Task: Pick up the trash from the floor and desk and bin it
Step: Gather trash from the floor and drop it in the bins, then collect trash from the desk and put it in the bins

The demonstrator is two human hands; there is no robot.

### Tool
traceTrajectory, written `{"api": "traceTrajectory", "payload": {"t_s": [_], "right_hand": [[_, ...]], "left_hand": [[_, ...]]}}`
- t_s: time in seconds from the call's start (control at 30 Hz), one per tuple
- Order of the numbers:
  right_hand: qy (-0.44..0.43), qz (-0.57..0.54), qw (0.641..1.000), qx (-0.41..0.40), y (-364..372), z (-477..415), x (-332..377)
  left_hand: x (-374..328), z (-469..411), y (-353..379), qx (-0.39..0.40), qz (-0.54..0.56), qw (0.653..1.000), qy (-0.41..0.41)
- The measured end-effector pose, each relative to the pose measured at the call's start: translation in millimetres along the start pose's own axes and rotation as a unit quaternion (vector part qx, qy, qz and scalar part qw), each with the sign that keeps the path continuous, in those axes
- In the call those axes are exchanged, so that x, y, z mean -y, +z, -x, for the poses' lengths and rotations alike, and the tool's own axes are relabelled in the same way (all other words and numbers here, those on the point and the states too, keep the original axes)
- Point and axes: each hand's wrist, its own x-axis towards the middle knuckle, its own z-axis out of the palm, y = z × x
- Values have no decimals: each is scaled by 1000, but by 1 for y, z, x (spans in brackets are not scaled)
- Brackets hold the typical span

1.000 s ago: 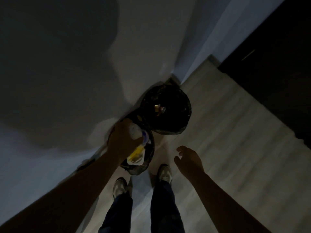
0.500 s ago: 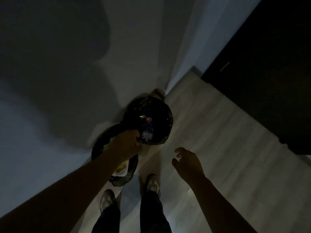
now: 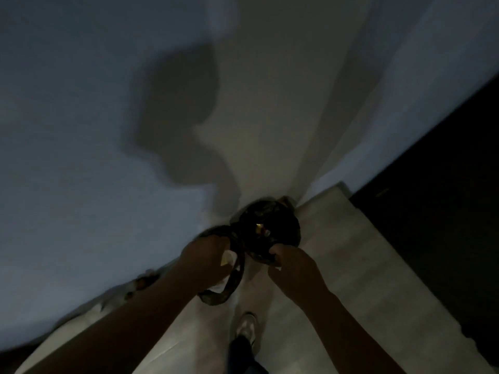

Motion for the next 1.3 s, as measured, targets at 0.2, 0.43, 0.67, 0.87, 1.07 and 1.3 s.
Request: {"api": "traceTrajectory", "payload": {"t_s": [0.2,0.43,0.67,0.87,1.07,1.3], "right_hand": [[-159,81,984,7,3,40,135],[-395,171,902,36,73,152,315],[-595,194,778,53,154,319,473],[-724,207,655,57,207,453,575],[-816,231,529,43,256,548,660],[-882,159,442,49,300,607,755]], "left_hand": [[60,139,-49,-95,4,990,-106],[138,381,-32,-228,32,936,-267],[163,631,-10,-325,17,845,-424],[158,792,15,-390,-13,751,-532],[151,910,38,-439,-26,641,-629],[176,999,28,-427,-56,557,-710]]}}
